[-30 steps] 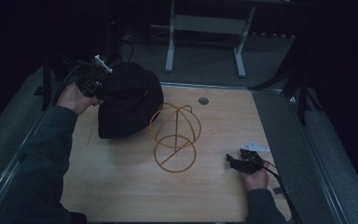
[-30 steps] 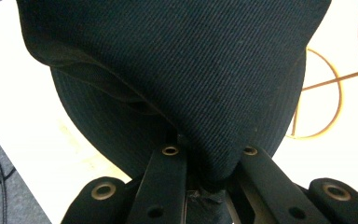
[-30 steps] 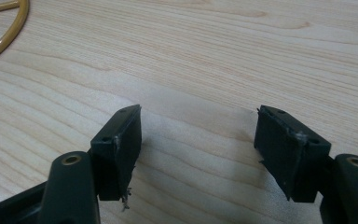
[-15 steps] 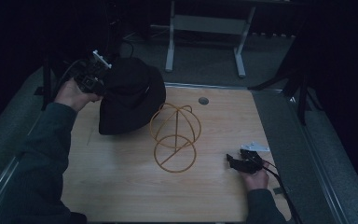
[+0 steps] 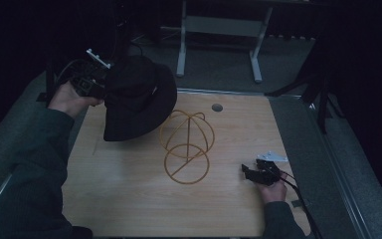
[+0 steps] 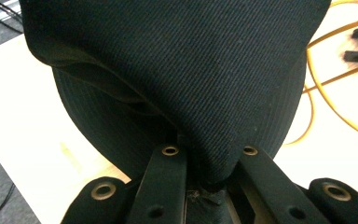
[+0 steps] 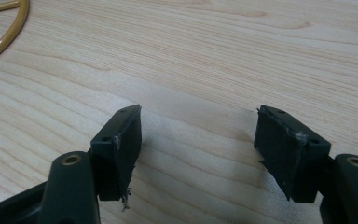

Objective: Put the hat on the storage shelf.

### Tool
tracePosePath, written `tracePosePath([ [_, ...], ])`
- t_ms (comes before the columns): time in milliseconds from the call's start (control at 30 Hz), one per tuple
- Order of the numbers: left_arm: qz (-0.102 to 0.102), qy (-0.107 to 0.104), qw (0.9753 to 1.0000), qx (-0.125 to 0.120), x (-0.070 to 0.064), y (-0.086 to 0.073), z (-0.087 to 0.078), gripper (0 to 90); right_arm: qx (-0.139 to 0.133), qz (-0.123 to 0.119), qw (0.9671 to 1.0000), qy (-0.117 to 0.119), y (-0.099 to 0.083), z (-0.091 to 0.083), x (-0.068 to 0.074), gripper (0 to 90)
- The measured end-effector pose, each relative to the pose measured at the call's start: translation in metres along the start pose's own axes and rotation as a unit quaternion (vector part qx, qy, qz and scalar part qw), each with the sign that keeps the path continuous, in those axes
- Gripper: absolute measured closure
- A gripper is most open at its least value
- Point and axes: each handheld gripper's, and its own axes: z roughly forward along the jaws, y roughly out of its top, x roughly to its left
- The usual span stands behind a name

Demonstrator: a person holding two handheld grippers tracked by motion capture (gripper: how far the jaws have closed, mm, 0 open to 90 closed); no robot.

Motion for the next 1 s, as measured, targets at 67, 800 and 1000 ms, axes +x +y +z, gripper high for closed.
tracePosePath([
  [67,0.000,0.001,1.0000,-0.001,0.001,-0.001,-0.002,88.0,0.000,0.000,1.0000,0.000,0.000,0.000,0.000,31.8],
  [800,0.033,-0.018,0.9989,-0.027,-0.006,0.005,-0.025,88.0,0.000,-0.001,1.0000,0.000,0.000,0.000,0.000,31.8],
  [1000,0.053,-0.029,0.9976,-0.032,-0.009,0.005,-0.029,88.0,0.000,-0.001,1.0000,0.000,0.000,0.000,0.000,31.8],
])
